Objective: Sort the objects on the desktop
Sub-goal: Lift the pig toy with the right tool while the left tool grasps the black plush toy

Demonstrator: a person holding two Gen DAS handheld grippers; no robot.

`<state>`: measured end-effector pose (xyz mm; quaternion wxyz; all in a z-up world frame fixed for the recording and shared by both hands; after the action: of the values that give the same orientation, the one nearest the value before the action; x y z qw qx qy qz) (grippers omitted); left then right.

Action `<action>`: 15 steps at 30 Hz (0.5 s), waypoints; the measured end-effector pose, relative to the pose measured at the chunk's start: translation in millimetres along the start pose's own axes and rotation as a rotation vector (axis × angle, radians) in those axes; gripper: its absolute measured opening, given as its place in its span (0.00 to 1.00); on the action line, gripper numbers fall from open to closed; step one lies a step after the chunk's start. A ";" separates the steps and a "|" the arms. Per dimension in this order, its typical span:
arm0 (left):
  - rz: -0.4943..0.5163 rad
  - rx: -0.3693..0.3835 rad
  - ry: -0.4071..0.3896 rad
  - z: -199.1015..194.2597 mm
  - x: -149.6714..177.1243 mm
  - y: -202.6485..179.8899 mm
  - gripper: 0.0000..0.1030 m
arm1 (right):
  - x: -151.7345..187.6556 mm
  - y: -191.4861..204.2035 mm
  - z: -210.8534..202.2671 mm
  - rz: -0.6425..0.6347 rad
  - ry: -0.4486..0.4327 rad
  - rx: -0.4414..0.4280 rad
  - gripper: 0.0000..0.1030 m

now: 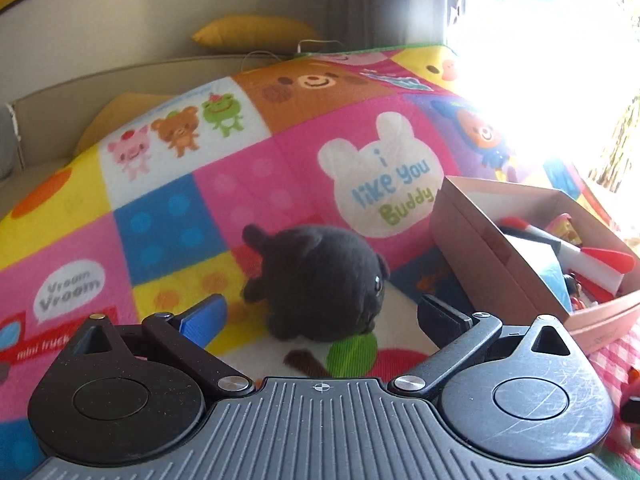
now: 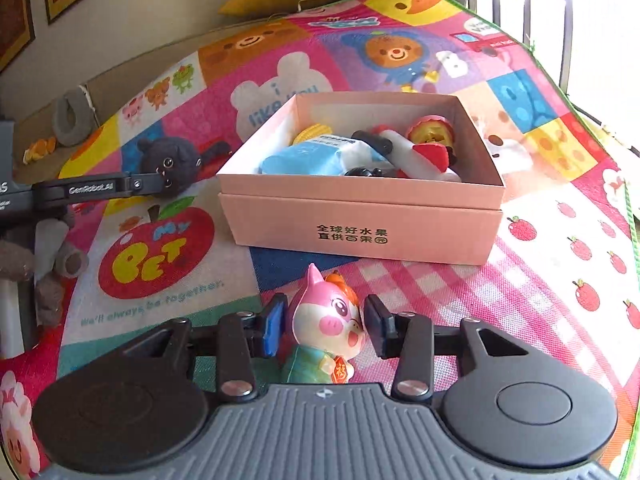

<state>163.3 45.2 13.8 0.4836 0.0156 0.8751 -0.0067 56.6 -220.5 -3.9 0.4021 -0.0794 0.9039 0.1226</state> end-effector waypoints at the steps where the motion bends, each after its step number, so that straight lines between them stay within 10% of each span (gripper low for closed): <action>1: 0.013 -0.019 0.000 7.3 -6.6 -5.0 1.00 | 2.6 -4.7 -1.6 0.020 -0.016 0.006 0.56; 9: 0.043 -0.125 0.066 49.5 -18.6 -13.2 1.00 | 22.9 -22.2 -14.9 0.094 -0.092 0.039 0.84; 12: 0.071 -0.123 0.093 50.9 -13.0 -12.7 0.76 | 26.6 -24.1 -16.7 0.114 -0.103 0.036 0.87; 15: 0.085 -0.125 0.095 43.3 -9.7 -10.6 0.75 | 27.3 -24.6 -21.1 0.125 -0.137 0.053 0.95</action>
<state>204.7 33.2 -1.1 0.4412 0.0232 0.8944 0.0691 29.5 -251.3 -14.4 0.4563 -0.0034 0.8805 0.1288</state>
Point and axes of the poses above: each gripper's, at about its wrist camera, not at the fingertips, and z roughly the way its jaws point, y to its left, x to its underside, the point moved 4 cm from there along z, roughly the way its jaws point, and after that the axes turned 3 degrees about -x, right-handed, at the moved point
